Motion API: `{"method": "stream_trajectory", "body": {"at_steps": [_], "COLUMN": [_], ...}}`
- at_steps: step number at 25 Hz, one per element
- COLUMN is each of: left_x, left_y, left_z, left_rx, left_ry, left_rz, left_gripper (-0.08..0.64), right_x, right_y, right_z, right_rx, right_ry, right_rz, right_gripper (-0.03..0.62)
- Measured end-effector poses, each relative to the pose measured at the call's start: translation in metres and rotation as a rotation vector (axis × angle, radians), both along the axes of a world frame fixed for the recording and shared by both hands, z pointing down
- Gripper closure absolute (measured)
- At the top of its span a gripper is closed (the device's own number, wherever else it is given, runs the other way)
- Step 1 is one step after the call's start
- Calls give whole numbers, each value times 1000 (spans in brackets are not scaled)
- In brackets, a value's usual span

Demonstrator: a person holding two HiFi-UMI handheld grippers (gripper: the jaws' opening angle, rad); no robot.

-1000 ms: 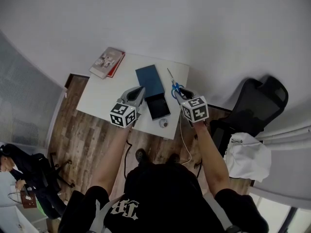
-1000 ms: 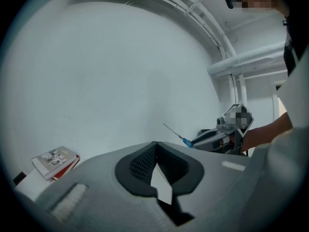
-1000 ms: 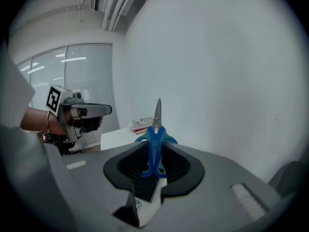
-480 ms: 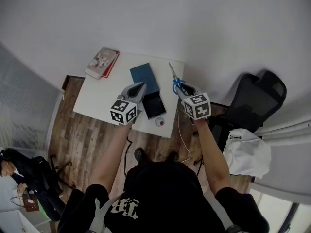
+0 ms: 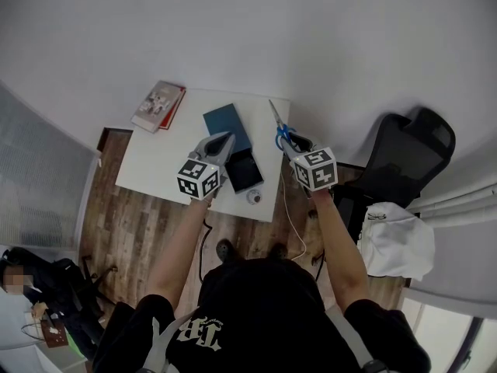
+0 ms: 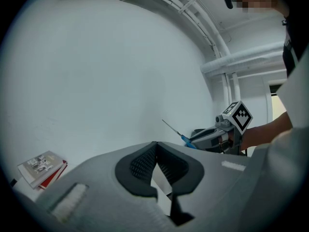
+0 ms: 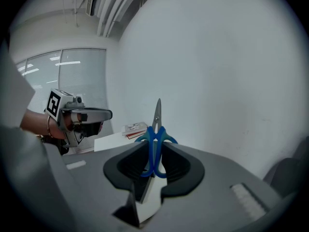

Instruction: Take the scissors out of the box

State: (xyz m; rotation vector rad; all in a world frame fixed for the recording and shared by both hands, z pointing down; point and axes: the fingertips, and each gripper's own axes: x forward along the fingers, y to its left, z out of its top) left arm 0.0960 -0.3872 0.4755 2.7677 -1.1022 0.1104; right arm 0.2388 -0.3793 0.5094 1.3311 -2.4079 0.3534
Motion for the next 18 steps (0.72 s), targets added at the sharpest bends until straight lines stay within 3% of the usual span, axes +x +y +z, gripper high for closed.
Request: {"method": "stream_trajectory", "body": {"at_steps": [18], "left_x": [7], "left_y": [0], "left_z": [-2], "left_rx": [1], "left_ry": [-7], "left_rz": [19], "left_gripper": [563], "right_x": [10], "right_y": [-2], "right_z": [2], "right_rx": [-3], "right_ry": [-4], "right_rz": [21], "right_gripper": [500]}}
